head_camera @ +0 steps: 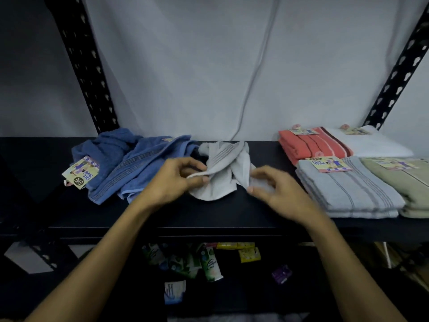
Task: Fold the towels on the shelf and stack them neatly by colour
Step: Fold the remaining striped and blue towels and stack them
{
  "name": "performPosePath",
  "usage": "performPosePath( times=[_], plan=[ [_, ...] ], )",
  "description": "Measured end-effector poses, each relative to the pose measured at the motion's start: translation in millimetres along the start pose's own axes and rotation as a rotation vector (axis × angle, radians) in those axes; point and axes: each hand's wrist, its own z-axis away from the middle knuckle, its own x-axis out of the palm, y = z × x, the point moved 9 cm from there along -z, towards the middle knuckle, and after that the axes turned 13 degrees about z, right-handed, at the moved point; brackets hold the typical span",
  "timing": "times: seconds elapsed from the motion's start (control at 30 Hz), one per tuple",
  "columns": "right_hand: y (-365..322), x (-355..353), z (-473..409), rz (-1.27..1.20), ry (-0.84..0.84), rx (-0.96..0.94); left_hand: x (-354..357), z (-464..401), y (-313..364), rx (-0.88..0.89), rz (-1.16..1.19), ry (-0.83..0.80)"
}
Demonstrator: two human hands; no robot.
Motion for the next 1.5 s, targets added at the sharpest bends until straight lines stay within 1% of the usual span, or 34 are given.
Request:
performPosePath(
  times=[0.03, 0.07, 0.1, 0.13, 0.17, 0.23, 0.3, 0.37, 0.4, 0.5, 0.53, 0.57, 0.6, 0.67, 0.73, 0.8, 0.87, 0.9, 0.97, 1.03, 1.1, 1.17, 1.3, 1.37, 1.43, 1.5],
  plan=[
    [5, 3, 14, 0.131, 0.028, 0.015, 9, 4, 2, 0.008, 0.007, -0.06],
    [9, 1, 23, 0.22, 0.108, 0.013, 14, 7, 4, 0.021, 0.001, -0.092],
    [11, -4, 29, 0.271, 0.21, -0.007, 18, 9, 5, 0.033, -0.025, -0.097],
    [11, -7, 33, 0.278, 0.284, -0.031, 18, 9, 7, 0.049, -0.065, -0.06],
    [11, -10, 35, 0.27, 0.33, -0.045, 15, 9, 8, 0.069, -0.134, 0.018],
    [8, -20, 36, 0.233, 0.423, -0.077, 3, 13, 15, 0.12, -0.325, 0.235],
    [6, -30, 36, 0.129, 0.474, -0.061, -3, 22, 34, 0.215, -0.46, 0.411],
    [5, -32, 28, -0.062, 0.384, -0.021, -2, 28, 48, 0.281, -0.433, 0.468],
    [1, -33, 24, -0.129, 0.336, -0.016, 1, 26, 48, 0.27, -0.354, 0.446],
    [-17, -38, 9, -0.311, 0.238, -0.058, 27, 19, 32, 0.129, -0.052, 0.256],
    [-26, -40, 4, -0.402, 0.195, -0.082, 36, 19, 28, 0.106, 0.04, 0.207],
    [-35, -42, 0, -0.479, 0.151, -0.113, 41, 22, 26, 0.099, 0.122, 0.197],
    [-44, -44, -3, -0.535, 0.117, -0.146, 41, 26, 26, 0.097, 0.202, 0.23],
    [-59, -45, -4, -0.61, 0.074, -0.212, 39, 40, 26, 0.114, 0.346, 0.353],
    [-66, -35, 1, -0.656, 0.029, -0.267, 41, 55, 28, 0.166, 0.389, 0.441],
    [-68, -19, 10, -0.68, -0.054, -0.309, 47, 68, 28, 0.213, 0.385, 0.463],
    [-68, -7, 18, -0.719, -0.138, -0.345, 51, 78, 22, 0.221, 0.409, 0.478],
    [-67, -5, 20, -0.735, -0.153, -0.35, 50, 82, 19, 0.219, 0.432, 0.497],
    [-65, -1, 20, -0.745, -0.114, -0.328, 49, 86, 13, 0.217, 0.484, 0.529],
    [-66, 1, 19, -0.706, -0.028, -0.292, 47, 88, 8, 0.21, 0.53, 0.558],
    [-70, 3, 20, -0.638, 0.052, -0.271, 45, 91, 10, 0.238, 0.514, 0.573],
    [-77, 1, 23, -0.566, 0.132, -0.294, 45, 93, 12, 0.275, 0.498, 0.577],
    [-81, -5, 24, -0.408, 0.303, -0.28, 42, 95, 8, 0.29, 0.508, 0.618],
    [-84, -2, 24, -0.395, 0.302, -0.289, 38, 95, 4, 0.286, 0.456, 0.653],
    [-90, 3, 24, -0.437, 0.259, -0.337, 38, 95, 1, 0.27, 0.492, 0.654],
    [-93, 4, 23, -0.452, 0.25, -0.358, 38, 94, 0, 0.25, 0.528, 0.628]
  ],
)
